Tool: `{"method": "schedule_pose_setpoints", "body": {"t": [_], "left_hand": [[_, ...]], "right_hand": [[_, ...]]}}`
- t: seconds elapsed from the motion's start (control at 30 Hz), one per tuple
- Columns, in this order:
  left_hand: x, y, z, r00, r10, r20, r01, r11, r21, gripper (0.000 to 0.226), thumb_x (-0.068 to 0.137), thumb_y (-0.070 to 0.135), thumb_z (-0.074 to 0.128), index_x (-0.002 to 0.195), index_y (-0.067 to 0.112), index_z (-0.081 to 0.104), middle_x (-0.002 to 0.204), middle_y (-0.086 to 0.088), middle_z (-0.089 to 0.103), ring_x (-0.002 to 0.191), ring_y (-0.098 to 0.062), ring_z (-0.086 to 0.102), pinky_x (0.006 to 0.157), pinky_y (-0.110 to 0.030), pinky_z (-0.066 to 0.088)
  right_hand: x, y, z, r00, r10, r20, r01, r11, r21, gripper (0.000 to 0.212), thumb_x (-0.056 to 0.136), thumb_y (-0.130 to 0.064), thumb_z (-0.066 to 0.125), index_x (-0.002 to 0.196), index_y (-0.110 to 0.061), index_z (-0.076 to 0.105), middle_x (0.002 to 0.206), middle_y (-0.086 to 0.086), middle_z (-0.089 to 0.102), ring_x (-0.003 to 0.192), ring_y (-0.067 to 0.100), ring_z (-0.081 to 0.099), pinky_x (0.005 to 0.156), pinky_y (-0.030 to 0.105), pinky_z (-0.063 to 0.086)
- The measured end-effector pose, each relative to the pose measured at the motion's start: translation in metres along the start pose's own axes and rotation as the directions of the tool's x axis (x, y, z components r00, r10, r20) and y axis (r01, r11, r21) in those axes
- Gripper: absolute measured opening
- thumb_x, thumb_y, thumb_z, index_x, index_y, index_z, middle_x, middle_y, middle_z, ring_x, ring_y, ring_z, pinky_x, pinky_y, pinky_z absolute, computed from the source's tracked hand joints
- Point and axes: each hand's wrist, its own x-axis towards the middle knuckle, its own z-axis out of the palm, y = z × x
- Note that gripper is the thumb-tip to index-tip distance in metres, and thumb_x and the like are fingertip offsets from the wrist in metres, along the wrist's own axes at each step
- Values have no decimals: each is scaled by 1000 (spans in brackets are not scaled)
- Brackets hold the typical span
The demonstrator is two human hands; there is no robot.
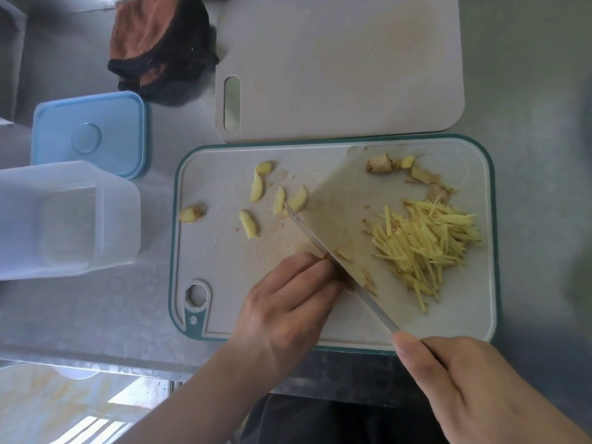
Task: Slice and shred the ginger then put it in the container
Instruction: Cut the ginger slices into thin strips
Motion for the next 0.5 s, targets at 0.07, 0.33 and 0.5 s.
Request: {"method": "schedule_pose_setpoints", "body": {"t": [0.07, 0.33, 0.5], "left_hand": [[0, 0, -1, 1000, 2, 5, -2, 1000, 8, 9, 92, -4, 71, 98, -4, 78, 105, -14, 74, 101, -29, 69, 90, -34, 55], [0, 1, -2, 1000, -11, 1, 11, 1000, 23, 9, 86, -9, 75, 94, -5, 77, 98, -16, 72, 96, -31, 69, 87, -36, 56], [0, 1, -2, 1000, -2, 0, 2, 1000, 19, 9, 87, -8, 74, 94, -5, 77, 101, -18, 73, 100, -32, 69, 89, -37, 56]], "right_hand": [[6, -1, 4, 1000, -8, -6, 8, 1000, 7, 66, 60, -86, -1, 68, -41, 47, 57, -14, 52, 58, 3, 50, 56, 19, 37], [-4, 2, -5, 1000, 14, -25, -14, 1000, -12, 71, 61, -87, 2, 74, -36, 50, 58, -12, 56, 62, 6, 54, 53, 20, 36], [-10, -2, -4, 999, 40, 9, -40, 999, -6, 68, 56, -86, -3, 77, -47, 49, 66, -25, 57, 73, -2, 55, 58, 18, 39]]}}
